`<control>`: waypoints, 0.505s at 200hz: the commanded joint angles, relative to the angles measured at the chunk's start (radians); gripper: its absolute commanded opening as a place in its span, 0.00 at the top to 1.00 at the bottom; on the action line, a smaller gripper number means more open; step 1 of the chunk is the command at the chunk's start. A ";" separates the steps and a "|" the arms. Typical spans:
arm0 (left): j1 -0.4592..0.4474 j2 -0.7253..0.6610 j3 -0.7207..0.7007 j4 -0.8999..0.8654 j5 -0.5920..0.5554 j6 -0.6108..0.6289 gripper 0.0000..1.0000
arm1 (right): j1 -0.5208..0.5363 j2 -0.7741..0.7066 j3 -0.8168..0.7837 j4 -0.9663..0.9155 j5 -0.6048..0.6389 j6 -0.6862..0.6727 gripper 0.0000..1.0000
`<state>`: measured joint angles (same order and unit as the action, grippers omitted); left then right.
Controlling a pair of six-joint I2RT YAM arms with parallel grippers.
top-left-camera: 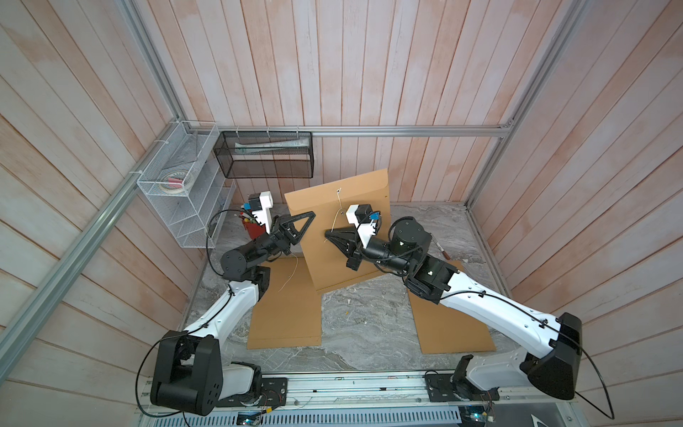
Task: Open the file bag
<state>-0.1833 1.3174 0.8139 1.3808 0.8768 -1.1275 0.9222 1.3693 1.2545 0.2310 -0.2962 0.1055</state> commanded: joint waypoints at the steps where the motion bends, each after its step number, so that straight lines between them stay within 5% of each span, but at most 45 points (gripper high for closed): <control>1: 0.004 0.016 -0.025 0.076 -0.012 -0.032 1.00 | 0.009 0.017 0.008 0.055 -0.029 0.032 1.00; 101: 0.001 0.058 -0.013 0.186 0.056 -0.100 1.00 | 0.009 0.114 0.092 0.027 -0.092 0.045 1.00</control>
<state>-0.1833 1.3628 0.7906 1.4979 0.9047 -1.1934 0.9234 1.4651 1.3113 0.2539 -0.3592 0.1349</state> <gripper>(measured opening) 0.048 0.042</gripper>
